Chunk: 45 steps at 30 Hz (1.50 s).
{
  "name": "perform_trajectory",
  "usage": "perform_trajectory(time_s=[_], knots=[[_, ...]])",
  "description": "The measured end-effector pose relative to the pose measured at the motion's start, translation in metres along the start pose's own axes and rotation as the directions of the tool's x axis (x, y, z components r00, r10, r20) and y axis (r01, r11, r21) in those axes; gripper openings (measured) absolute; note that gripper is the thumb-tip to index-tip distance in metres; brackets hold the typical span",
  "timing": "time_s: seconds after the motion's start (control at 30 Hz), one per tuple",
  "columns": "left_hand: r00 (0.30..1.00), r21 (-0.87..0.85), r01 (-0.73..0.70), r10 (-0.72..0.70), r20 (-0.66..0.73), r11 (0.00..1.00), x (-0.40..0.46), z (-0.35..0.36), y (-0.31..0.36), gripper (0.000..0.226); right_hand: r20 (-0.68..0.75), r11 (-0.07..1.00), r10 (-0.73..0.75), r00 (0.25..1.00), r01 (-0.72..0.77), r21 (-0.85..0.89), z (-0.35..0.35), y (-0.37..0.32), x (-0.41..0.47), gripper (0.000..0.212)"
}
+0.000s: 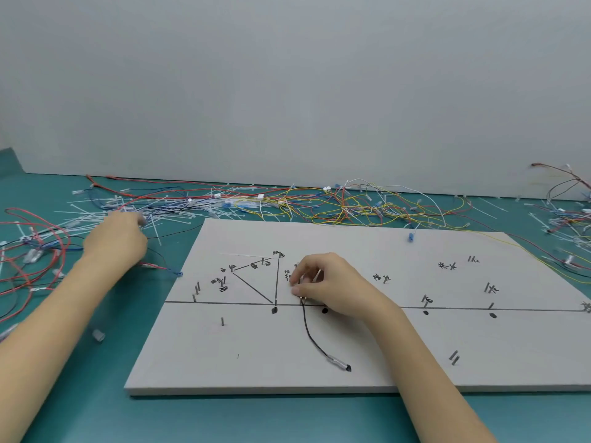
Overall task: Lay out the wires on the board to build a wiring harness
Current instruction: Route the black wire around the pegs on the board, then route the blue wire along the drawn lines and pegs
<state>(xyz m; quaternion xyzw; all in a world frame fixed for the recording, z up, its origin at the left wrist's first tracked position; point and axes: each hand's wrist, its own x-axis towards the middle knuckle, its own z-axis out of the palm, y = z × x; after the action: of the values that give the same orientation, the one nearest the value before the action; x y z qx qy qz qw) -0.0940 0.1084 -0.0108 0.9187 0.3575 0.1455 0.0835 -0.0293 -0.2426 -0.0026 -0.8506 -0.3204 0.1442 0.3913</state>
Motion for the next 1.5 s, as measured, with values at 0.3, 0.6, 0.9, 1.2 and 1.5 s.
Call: perform_trajectory(time_s=[0.3, 0.6, 0.9, 1.2, 1.5], knots=[[0.998, -0.17, -0.065, 0.062, -0.023, 0.983, 0.002, 0.009, -0.003, 0.009, 0.005, 1.0, 0.001, 1.0, -0.001, -0.031, 0.001, -0.001, 0.0, 0.011], [0.835, -0.481, -0.438, 0.146, -0.53, 0.759, -0.011, -0.006, 0.019, 0.012, 0.003, 0.999, 0.009, 1.0, -0.009, -0.041, 0.001, -0.002, 0.0, 0.011], [0.498, -0.253, -0.836, 0.479, -0.723, 0.488, -0.064, -0.007, 0.076, 0.016, -0.219, 0.989, -0.069, 0.973, 0.095, 0.11, 0.004, -0.008, -0.001, 0.008], [0.383, -0.294, -0.921, 0.736, -0.558, 0.255, -0.109, 0.006, 0.109, 0.017, -0.163, 0.936, -0.218, 0.962, 0.253, 0.245, 0.021, -0.025, -0.001, 0.036], [0.641, -0.655, -0.71, 0.622, -0.45, 0.257, -0.115, -0.001, 0.114, 0.021, -0.126, 0.744, -0.09, 0.988, 0.151, 0.651, 0.026, -0.031, -0.001, 0.027]])
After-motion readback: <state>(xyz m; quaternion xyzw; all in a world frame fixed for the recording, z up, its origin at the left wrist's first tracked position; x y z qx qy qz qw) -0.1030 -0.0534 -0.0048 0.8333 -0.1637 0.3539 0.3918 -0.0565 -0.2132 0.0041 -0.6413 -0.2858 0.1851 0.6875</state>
